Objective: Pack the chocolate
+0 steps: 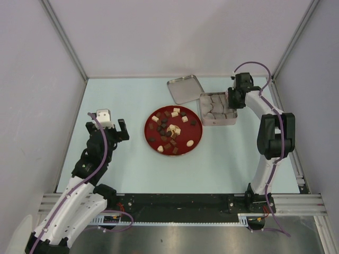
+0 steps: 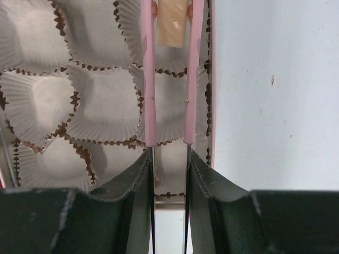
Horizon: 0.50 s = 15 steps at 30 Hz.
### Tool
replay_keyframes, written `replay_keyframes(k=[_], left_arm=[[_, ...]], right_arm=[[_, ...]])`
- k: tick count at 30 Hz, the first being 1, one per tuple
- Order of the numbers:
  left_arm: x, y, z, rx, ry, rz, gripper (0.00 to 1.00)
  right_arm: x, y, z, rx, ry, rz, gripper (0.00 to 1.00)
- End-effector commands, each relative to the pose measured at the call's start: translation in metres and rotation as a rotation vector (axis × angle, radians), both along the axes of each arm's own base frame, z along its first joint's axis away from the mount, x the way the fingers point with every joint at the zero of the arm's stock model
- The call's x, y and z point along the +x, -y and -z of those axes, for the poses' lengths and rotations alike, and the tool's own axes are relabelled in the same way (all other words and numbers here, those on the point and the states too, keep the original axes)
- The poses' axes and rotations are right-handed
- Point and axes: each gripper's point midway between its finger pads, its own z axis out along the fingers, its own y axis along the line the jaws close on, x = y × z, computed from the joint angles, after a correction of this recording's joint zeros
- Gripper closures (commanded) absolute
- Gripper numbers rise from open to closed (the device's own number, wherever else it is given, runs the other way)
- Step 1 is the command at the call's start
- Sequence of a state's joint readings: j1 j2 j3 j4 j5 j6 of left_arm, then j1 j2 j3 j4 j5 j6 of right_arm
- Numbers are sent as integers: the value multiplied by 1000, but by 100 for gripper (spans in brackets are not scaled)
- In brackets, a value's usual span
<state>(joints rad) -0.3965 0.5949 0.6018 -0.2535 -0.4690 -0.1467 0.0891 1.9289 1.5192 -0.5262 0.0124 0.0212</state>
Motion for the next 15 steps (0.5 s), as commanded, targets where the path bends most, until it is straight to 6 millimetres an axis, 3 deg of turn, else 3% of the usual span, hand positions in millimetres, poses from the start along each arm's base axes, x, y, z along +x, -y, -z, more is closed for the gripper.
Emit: replay_keyframes(k=[1, 8, 15], left_arm=[[0, -6, -4, 20, 14, -20, 0], [0, -7, -5, 20, 19, -23, 0], [-1, -8, -5, 19, 23, -25, 0]], right_arm=[[24, -3, -15, 22, 74, -26, 93], [19, -5, -4, 34, 50, -38, 89], [20, -5, -1, 33, 53, -36, 70]])
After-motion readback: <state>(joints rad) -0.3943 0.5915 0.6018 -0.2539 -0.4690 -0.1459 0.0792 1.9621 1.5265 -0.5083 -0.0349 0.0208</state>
